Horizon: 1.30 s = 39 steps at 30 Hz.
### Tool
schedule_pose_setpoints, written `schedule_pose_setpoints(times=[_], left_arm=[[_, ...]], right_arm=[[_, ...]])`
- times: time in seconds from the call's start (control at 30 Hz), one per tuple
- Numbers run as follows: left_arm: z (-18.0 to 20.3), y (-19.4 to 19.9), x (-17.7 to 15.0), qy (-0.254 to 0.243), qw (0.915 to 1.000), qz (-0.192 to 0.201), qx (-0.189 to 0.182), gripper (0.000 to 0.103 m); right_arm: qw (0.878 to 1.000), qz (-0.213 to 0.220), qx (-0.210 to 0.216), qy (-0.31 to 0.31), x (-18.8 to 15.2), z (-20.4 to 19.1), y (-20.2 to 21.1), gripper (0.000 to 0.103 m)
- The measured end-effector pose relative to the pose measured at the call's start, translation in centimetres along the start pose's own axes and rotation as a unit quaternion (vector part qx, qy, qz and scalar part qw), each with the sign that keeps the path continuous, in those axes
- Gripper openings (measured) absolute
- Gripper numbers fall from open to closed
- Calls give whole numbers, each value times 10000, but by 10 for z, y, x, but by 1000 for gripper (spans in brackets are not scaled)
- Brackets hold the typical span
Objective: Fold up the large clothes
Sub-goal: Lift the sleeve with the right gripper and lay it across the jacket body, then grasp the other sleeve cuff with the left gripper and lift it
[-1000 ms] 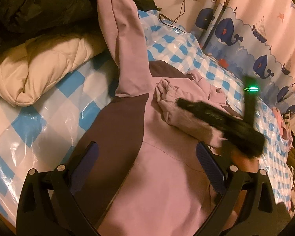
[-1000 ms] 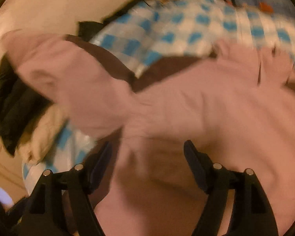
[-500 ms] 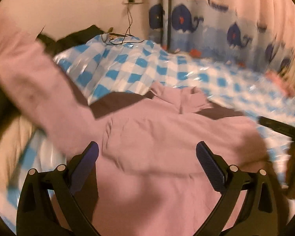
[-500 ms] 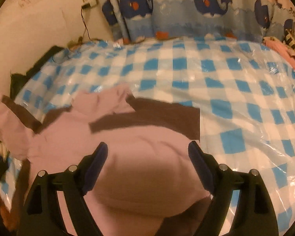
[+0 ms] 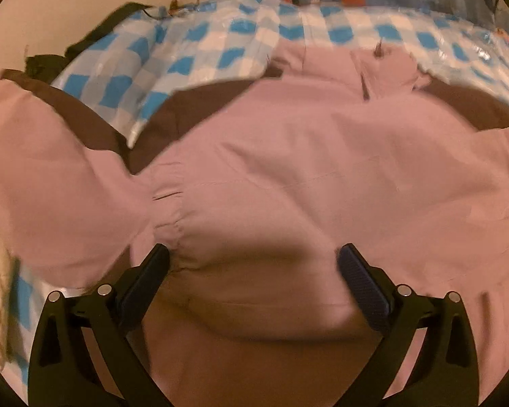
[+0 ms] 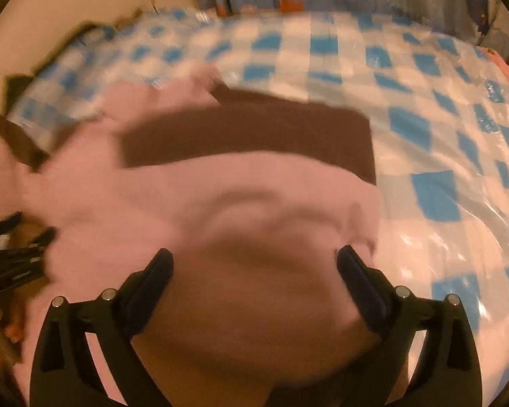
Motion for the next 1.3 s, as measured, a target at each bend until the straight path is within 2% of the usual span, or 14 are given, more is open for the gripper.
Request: schedule_pose_setpoints(times=[0.1, 0.13, 0.27, 0.33, 0.4, 0.57, 0.7, 0.77, 0.9, 1.03, 1.1, 1.2, 1.23, 1.3], left_arm=[[-24, 48, -3, 100, 9985, 521, -105, 96], [-42, 73, -2, 157, 9967, 784, -135, 96], [-125, 139, 16, 715, 9894, 1267, -24, 96], [-189, 179, 31, 1263, 9804, 1499, 202, 96], [-236, 212, 42, 1609, 9702, 1736, 523, 96], [-319, 275, 60, 2230, 9473, 2010, 1114, 96], [-352, 275, 73, 2629, 9439, 1716, 1026, 96], [-368, 268, 75, 2929, 9386, 1586, 899, 96], [-379, 253, 83, 2962, 9350, 1446, 1307, 96], [-381, 238, 94, 2827, 9309, 1197, 1981, 96], [-382, 234, 94, 2852, 9275, 1044, 2180, 96], [-381, 223, 104, 2915, 9253, 938, 2239, 94], [-379, 221, 106, 2919, 9251, 940, 2240, 90], [-377, 217, 108, 2935, 9271, 901, 2150, 63]], right_arm=[[9973, 190, 706, 72, -46, -31, 45, 94], [9963, 165, 833, 108, -59, -40, 52, 94], [9912, -86, 1323, 56, -124, -66, 53, 95], [9908, -119, 1346, -89, -137, -68, 43, 96], [9932, -55, 1159, 9, -139, -73, 37, 96], [9935, -30, 1141, 37, -139, -75, 34, 97], [9940, -1, 1095, 36, -140, -76, 32, 97], [9945, 8, 1049, 53, -143, -77, 31, 97], [9946, 23, 1040, 17, -141, -78, 30, 97], [9946, 36, 1041, -26, -140, -79, 29, 97], [9946, 34, 1032, -28, -140, -80, 28, 97], [9946, 34, 1036, -32, -140, -79, 28, 97], [9946, 35, 1037, -24, -140, -79, 29, 97], [9946, 33, 1034, -21, -140, -79, 28, 97]])
Point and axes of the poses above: each gripper's, at about its wrist camera, not at the fingertips, and y roughly against the way its jaws point, z to its right, x to its top, the point moved 9 cm from there along -y, roughly the way its jaws point, and after that the axes turned 10 degrees about -z, right-handed, at the moved point
